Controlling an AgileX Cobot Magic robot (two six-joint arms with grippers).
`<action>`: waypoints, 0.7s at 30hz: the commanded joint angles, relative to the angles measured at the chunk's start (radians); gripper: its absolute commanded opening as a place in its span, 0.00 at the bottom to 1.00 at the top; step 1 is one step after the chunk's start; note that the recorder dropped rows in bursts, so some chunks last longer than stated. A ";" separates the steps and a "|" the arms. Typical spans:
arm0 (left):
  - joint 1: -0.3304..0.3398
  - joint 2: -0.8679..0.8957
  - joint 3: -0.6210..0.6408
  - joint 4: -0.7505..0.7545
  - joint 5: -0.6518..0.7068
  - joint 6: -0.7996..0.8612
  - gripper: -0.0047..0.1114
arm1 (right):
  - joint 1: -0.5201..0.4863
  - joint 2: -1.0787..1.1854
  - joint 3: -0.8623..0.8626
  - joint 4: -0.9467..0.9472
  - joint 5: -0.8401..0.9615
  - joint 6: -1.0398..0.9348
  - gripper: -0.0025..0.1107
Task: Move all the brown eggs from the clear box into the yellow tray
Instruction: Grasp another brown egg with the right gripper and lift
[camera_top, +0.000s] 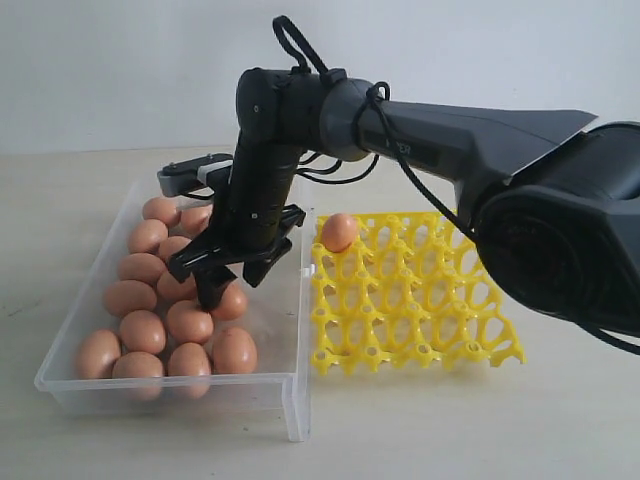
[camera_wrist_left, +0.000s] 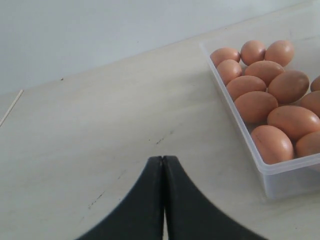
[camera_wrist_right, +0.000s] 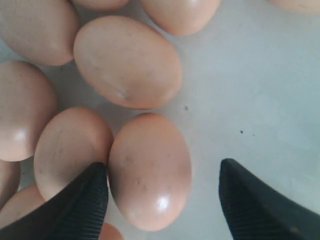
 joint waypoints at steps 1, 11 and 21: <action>-0.002 -0.006 -0.004 0.000 -0.008 -0.005 0.04 | 0.011 0.022 -0.011 -0.005 -0.007 -0.031 0.57; -0.002 -0.006 -0.004 0.000 -0.008 -0.005 0.04 | 0.027 0.023 -0.011 -0.100 -0.014 -0.049 0.03; -0.002 -0.006 -0.004 0.000 -0.008 -0.005 0.04 | 0.012 -0.209 0.194 -0.234 -0.344 0.040 0.02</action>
